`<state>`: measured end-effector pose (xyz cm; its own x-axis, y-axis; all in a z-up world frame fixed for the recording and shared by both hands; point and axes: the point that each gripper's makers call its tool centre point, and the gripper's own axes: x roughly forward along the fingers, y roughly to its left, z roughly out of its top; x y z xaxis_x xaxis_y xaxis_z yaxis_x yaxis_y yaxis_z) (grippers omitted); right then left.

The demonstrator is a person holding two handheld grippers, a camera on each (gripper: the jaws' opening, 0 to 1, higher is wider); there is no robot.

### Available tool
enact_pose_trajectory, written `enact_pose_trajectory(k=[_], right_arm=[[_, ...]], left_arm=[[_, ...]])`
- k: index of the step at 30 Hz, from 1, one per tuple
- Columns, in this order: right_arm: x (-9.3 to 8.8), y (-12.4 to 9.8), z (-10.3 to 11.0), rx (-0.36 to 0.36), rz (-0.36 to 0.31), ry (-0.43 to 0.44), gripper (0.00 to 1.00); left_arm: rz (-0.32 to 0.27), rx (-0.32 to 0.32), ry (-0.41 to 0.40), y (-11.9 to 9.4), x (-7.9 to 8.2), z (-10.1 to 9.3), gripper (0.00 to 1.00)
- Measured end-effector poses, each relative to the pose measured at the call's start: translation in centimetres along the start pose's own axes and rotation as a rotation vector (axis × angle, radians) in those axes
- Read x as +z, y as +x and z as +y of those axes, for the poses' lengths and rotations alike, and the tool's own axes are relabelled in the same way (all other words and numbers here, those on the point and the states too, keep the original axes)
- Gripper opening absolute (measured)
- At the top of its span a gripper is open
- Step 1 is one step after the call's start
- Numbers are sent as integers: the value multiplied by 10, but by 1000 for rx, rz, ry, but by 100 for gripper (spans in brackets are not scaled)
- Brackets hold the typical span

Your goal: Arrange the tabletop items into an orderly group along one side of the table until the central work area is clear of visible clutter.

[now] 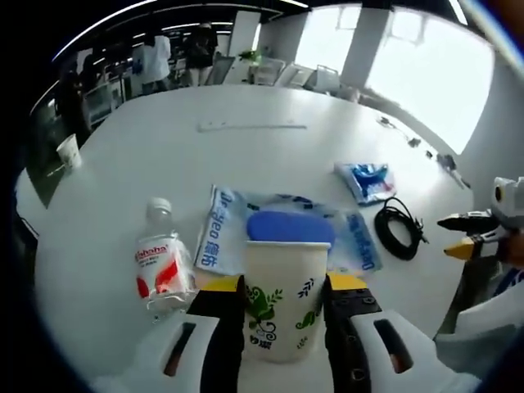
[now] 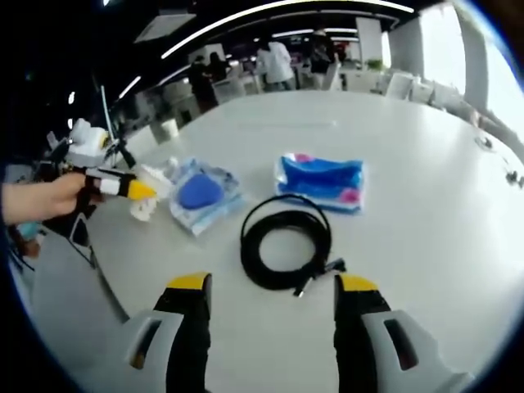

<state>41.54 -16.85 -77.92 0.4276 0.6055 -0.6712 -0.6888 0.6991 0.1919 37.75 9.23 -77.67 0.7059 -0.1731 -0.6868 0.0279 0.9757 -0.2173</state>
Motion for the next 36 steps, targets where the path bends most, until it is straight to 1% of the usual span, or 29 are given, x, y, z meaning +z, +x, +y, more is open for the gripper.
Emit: enact_pose_trajectory(k=[5, 7, 9, 14, 16, 18, 20, 21, 23, 24, 25, 27, 29, 32, 36], right_arm=[[3, 1, 5, 12, -6, -6, 58], [4, 2, 8, 17, -7, -8, 58], [7, 3, 10, 24, -12, -5, 58], [14, 5, 17, 49, -31, 18, 57], [22, 7, 26, 77, -49, 52, 57], [27, 9, 33, 98, -63, 67, 57], [35, 13, 44, 128, -75, 79, 57], [39, 15, 51, 147, -81, 81, 57], [46, 18, 64, 183, -94, 89, 57], [48, 19, 66, 189, -97, 90, 57], [53, 21, 76, 217, -105, 101, 57], [61, 24, 90, 265, -120, 125, 57], [67, 25, 99, 294, -131, 139, 57], [77, 30, 118, 350, -141, 152, 57], [88, 33, 142, 428, -142, 185, 58]], left_arm=[[-52, -15, -7, -8, 6, -5, 33], [-63, -17, -12, -10, 6, -5, 33], [-95, -23, -33, -15, 9, -6, 33], [-157, -41, -56, -23, 13, -10, 33], [-205, -46, -60, -29, 19, -11, 33], [-226, -63, -68, -33, 22, -15, 33], [-232, -78, -55, -36, 24, -20, 33], [-244, -82, -47, -38, 26, -22, 33], [-255, -87, -55, -41, 27, -24, 34], [-261, -91, -57, -42, 28, -25, 34], [-275, -96, -63, -44, 29, -26, 34], [-283, -100, -64, -47, 30, -27, 34], [-288, -106, -57, -49, 31, -29, 34], [-298, -127, -31, -53, 31, -35, 34], [-314, -143, -19, -57, 33, -40, 34]])
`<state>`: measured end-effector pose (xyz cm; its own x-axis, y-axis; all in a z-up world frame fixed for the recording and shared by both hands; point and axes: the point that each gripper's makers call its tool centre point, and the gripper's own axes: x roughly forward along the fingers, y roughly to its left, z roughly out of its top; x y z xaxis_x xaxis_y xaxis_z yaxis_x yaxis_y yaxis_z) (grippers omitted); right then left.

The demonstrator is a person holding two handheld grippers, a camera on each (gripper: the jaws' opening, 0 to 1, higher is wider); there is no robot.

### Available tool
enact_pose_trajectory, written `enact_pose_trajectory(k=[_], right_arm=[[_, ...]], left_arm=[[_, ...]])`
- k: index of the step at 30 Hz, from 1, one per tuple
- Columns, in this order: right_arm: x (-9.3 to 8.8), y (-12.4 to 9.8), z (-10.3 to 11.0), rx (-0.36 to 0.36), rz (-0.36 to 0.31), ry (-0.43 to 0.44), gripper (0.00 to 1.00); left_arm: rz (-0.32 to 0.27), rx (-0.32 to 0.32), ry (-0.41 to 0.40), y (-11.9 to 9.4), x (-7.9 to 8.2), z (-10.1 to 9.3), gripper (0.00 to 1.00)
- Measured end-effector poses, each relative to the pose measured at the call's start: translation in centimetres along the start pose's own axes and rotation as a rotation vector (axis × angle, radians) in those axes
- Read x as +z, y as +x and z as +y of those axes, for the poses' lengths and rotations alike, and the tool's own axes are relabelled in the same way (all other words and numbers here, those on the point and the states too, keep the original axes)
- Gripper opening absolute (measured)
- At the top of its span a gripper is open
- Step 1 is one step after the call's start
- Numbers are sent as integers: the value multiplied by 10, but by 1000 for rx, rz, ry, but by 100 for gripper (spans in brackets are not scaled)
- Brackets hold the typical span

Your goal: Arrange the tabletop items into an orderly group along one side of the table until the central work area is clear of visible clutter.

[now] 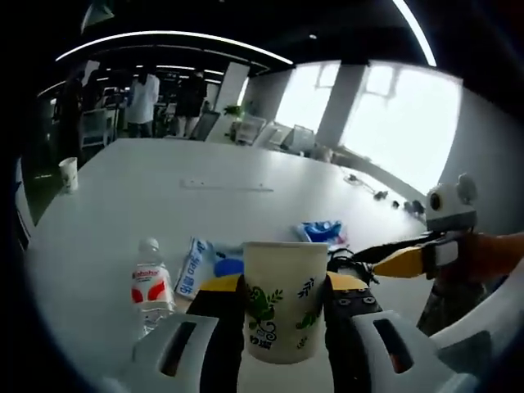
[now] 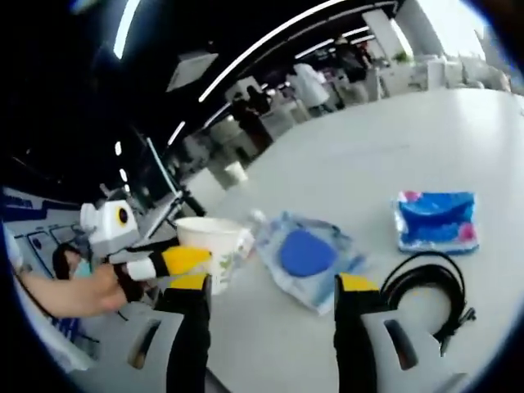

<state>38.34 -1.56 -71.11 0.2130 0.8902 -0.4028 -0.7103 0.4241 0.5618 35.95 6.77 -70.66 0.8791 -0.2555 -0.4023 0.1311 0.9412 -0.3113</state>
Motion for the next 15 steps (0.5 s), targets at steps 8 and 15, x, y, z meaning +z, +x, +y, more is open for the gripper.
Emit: enact_pose_trajectory(k=[8, 15], right_arm=[[0, 17, 26, 77, 28, 12, 60], [9, 21, 32, 108, -2, 46, 64]], left_arm=[[-38, -43, 15, -3, 5, -12, 34], [-46, -37, 12, -12, 4, -3, 34]])
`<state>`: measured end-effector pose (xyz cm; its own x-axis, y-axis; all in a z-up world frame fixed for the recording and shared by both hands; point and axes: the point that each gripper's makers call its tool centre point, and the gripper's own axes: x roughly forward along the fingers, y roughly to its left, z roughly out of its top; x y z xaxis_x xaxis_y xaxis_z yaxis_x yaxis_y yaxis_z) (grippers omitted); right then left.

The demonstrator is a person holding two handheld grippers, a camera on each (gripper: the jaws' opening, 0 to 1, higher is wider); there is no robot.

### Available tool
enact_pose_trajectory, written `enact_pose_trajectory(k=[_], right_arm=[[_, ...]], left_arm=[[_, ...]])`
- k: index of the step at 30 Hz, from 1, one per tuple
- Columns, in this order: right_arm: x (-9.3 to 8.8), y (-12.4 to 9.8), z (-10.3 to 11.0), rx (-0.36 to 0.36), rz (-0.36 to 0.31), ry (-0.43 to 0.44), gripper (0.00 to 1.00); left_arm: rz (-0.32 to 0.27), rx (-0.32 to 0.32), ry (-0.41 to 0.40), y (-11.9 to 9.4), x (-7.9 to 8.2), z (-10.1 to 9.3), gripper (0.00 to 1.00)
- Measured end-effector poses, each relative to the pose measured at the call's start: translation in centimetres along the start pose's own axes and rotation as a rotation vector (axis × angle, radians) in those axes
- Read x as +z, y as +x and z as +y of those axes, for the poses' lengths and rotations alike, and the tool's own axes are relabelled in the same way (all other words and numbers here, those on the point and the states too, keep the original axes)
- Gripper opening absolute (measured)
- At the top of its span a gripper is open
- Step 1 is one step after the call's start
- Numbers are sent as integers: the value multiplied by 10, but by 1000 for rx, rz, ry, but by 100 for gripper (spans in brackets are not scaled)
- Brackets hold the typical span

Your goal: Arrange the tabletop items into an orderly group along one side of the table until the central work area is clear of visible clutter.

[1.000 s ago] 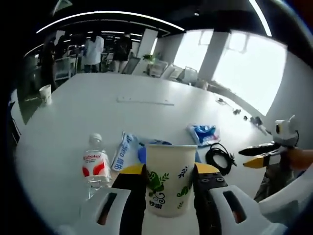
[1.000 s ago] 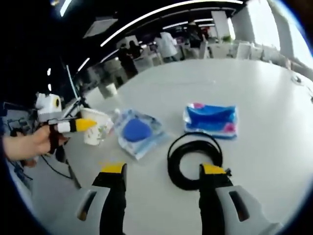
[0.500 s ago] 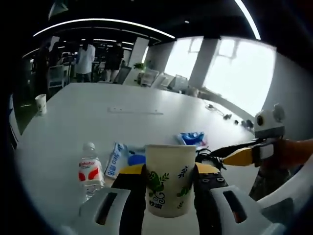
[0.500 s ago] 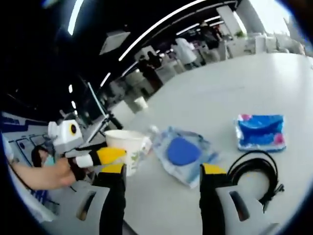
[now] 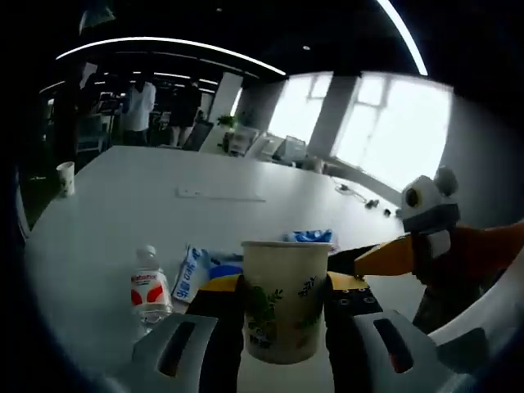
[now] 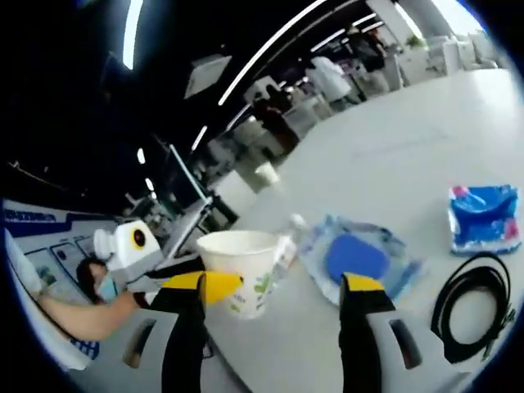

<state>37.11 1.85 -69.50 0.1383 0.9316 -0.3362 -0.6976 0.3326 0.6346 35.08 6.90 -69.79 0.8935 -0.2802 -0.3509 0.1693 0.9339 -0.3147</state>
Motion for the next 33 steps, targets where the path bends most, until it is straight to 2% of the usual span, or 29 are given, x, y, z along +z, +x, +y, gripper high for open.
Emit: enact_pose_trajectory(k=[3, 6, 12, 15, 19, 24, 29, 33], right_arm=[[2, 2, 4, 14, -7, 17, 66], [-1, 11, 16, 57, 16, 33, 70], [0, 24, 35, 103, 37, 4, 72], [-2, 28, 36, 93, 54, -18, 71], [-6, 31, 33, 60, 80, -59, 67], [-6, 30, 29, 32, 66, -66, 51], [-10, 31, 28, 12, 76, -94, 48], [-10, 32, 27, -6, 82, -150, 45]], left_arm=[[-11, -6, 2, -2, 2, -1, 35], [-20, -31, 54, 0, 5, -9, 35], [-33, -78, 77, 3, 7, -23, 35], [-13, -101, 128, 4, 4, -31, 35], [-15, -99, 139, 4, 4, -32, 36], [-5, -82, 127, 4, -2, -30, 37], [6, -73, 135, 4, -6, -29, 38], [10, -60, 131, 4, -8, -27, 40]])
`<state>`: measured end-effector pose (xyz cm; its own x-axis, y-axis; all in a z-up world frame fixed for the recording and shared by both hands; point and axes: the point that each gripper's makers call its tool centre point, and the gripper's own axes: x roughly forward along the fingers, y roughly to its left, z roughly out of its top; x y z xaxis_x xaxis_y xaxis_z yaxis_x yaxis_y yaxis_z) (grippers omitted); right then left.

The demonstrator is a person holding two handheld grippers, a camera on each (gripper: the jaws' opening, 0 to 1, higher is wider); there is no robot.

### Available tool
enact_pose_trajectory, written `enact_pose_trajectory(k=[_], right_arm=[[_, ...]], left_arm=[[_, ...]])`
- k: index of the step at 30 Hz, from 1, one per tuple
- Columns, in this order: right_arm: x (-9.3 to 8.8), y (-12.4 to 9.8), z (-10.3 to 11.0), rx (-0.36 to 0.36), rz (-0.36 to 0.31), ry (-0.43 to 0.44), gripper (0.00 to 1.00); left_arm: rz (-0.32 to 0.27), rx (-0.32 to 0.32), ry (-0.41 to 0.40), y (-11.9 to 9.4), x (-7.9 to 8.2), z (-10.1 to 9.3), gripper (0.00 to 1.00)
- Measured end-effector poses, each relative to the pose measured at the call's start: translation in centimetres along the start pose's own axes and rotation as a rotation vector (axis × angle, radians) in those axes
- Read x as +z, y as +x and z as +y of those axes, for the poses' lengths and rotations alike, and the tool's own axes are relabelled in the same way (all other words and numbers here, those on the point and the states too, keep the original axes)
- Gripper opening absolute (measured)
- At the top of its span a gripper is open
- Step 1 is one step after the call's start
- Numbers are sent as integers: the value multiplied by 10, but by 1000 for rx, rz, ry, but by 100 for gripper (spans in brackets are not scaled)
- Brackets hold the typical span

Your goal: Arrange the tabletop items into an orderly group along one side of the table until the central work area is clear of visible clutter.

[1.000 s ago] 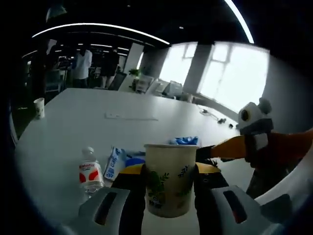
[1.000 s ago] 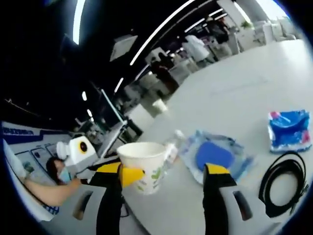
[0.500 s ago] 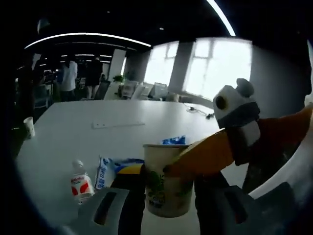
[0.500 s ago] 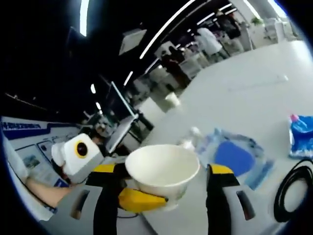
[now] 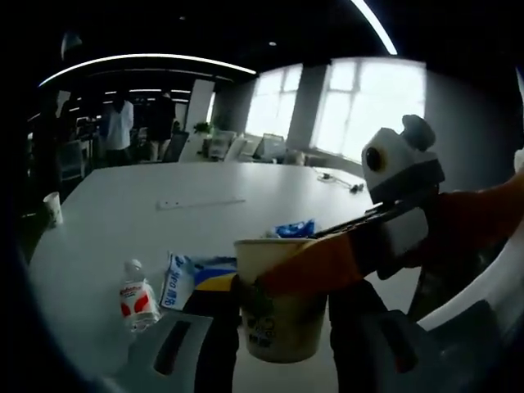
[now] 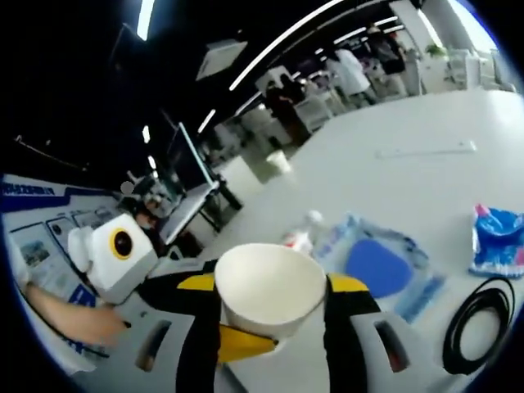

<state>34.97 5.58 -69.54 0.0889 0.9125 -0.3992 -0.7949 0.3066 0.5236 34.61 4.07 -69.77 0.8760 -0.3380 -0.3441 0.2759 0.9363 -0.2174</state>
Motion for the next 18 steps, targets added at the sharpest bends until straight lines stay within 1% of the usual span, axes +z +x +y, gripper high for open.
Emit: enact_pose_trajectory(k=[4, 11, 16, 18], right_arm=[[1, 2, 2, -2, 6, -31, 44], [4, 6, 0, -3, -2, -42, 43], [12, 8, -6, -19, -13, -76, 43], [17, 10, -12, -29, -15, -94, 43]], left_arm=[[-3, 16, -8, -1, -1, 3, 41], [2, 50, -38, -6, -5, 11, 41], [9, 84, -71, -14, -12, 21, 41], [7, 109, -94, -20, -16, 27, 40]])
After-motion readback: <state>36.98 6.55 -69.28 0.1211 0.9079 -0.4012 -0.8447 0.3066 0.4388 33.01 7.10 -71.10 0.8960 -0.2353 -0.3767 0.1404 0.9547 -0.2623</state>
